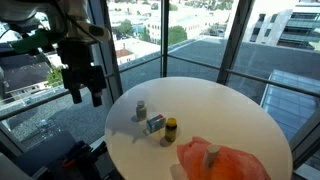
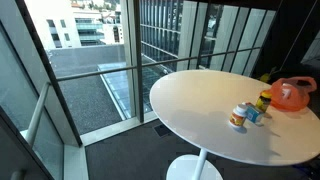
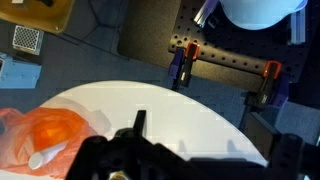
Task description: Put the bottle with the yellow lid in the plastic bag.
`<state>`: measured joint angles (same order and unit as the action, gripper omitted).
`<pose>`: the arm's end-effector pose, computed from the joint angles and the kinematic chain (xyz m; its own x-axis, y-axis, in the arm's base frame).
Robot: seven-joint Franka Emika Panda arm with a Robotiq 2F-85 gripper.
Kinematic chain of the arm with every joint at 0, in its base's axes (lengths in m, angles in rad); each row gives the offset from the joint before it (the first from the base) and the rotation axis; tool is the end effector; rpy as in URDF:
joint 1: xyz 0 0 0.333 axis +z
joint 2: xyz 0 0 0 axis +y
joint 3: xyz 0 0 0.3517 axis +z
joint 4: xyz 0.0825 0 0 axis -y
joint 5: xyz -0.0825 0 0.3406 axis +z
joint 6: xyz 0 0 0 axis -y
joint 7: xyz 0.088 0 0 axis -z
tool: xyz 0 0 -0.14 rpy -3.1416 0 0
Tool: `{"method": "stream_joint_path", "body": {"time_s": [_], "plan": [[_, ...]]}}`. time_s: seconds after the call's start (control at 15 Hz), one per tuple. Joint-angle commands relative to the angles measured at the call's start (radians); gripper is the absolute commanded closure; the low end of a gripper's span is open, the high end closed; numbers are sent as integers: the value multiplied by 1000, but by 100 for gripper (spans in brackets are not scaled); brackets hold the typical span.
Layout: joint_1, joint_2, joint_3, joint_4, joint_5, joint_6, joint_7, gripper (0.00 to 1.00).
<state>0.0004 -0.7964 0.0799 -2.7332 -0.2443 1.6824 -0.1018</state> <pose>0.2064 -0.0136 0.4403 0.9447 0.1628 -0.2846 0.2378 -0.9377 0.2531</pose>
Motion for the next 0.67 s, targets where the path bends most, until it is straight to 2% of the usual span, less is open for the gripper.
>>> {"method": "stream_joint_path", "body": {"time_s": [0.0, 0.2, 0.6], "plan": [[24, 2, -20, 3, -11, -7, 13, 0], [24, 2, -20, 3, -11, -7, 13, 0], [51, 55, -37, 72, 61, 21, 20, 0]]}}
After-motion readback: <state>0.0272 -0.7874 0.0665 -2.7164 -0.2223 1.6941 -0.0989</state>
